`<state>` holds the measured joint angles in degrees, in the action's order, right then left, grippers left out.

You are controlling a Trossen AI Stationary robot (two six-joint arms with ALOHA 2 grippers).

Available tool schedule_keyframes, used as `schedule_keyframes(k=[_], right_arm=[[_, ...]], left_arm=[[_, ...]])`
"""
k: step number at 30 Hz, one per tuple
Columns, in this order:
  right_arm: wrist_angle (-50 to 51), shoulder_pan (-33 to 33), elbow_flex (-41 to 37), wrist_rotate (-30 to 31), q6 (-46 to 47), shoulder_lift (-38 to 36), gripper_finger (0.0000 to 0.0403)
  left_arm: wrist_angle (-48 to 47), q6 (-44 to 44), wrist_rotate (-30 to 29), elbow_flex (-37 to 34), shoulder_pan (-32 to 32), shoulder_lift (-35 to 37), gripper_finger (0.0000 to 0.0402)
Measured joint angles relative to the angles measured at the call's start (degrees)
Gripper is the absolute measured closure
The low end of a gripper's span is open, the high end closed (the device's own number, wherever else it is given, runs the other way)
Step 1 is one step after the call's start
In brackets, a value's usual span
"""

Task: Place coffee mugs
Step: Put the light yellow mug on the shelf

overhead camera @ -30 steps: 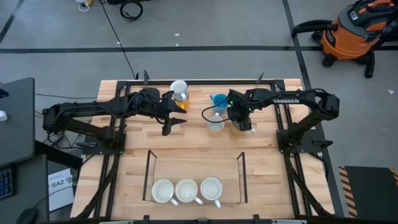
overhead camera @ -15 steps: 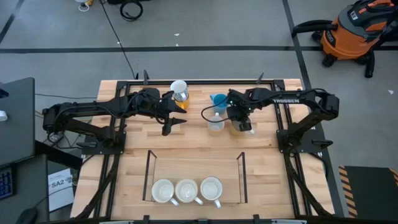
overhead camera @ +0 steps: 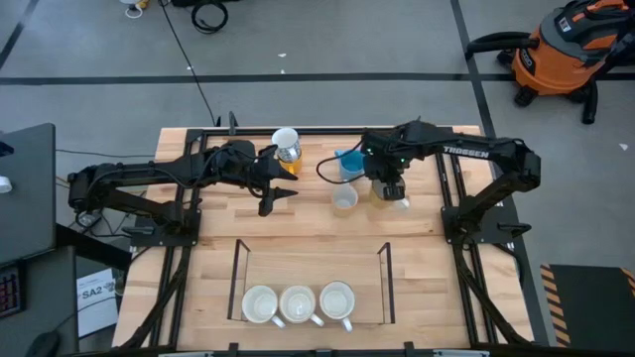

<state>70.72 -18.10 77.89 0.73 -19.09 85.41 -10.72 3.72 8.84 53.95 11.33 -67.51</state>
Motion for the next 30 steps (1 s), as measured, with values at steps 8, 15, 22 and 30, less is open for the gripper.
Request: schedule_keyframes(k=[8, 15, 22, 30], right_arm=[[3.2, 6.2, 12.4, -0.3, 15.6, 0.0, 0.0368], [0.8, 14.8, 17.0, -2.3, 26.0, -0.1, 0.0368], [-1.7, 24.2, 17.0, -2.2, 33.1, 1.5, 0.0368], [-1.9, 31.4, 16.7, -1.8, 40.3, 5.6, 0.0368]], left_arm=[[0.0, 0.0, 0.0, 0.0, 0.0, 0.0, 0.0202], [0.0, 0.0, 0.0, 0.0, 0.0, 0.0, 0.0202], [-0.1, 0.0, 0.0, 0.0, 0.0, 0.0, 0.0202], [-0.3, -0.1, 0.0, 0.0, 0.0, 0.0, 0.0202]])
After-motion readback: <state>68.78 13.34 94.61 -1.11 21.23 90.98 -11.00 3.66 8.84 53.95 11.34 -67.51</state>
